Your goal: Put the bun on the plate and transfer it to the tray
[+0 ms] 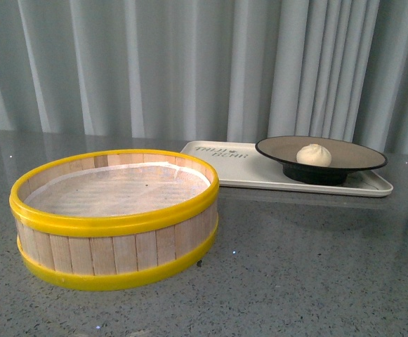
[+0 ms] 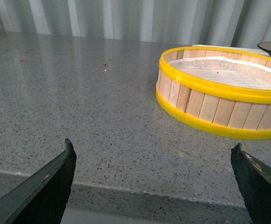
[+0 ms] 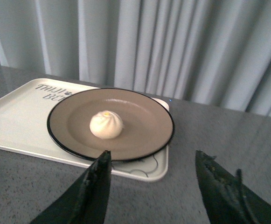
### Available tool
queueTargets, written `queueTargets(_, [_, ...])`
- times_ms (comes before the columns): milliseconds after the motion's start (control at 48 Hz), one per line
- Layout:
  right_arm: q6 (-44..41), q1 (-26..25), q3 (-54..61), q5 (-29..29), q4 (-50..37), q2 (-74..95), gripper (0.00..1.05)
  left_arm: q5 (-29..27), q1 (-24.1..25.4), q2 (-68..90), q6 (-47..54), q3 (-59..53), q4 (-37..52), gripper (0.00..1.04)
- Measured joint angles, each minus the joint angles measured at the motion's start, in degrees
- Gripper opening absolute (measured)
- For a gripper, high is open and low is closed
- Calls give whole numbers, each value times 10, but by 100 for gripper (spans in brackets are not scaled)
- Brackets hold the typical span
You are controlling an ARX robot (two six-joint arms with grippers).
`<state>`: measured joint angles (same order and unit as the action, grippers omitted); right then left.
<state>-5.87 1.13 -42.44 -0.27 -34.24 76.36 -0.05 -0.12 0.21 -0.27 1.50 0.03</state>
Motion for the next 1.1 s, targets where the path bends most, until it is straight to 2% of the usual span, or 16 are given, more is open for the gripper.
queueTargets(62, [27,-9,58,4,-26,-34,41,0,0,0,0,0,0,98])
queueTargets(208, [44,-14,126,6,-53,-72,21,0,0,0,0,0,0,98])
queueTargets(312, [48,-11,189,2,-71,-110,1,0,0,0,0,0,0,98])
queueTargets(583, [51,-11,296,3,-83,-204,2,0,0,0,0,0,0,98])
queueTargets(1104, [52,-11,372,3,-31,-330,2,0,0,0,0,0,0,98])
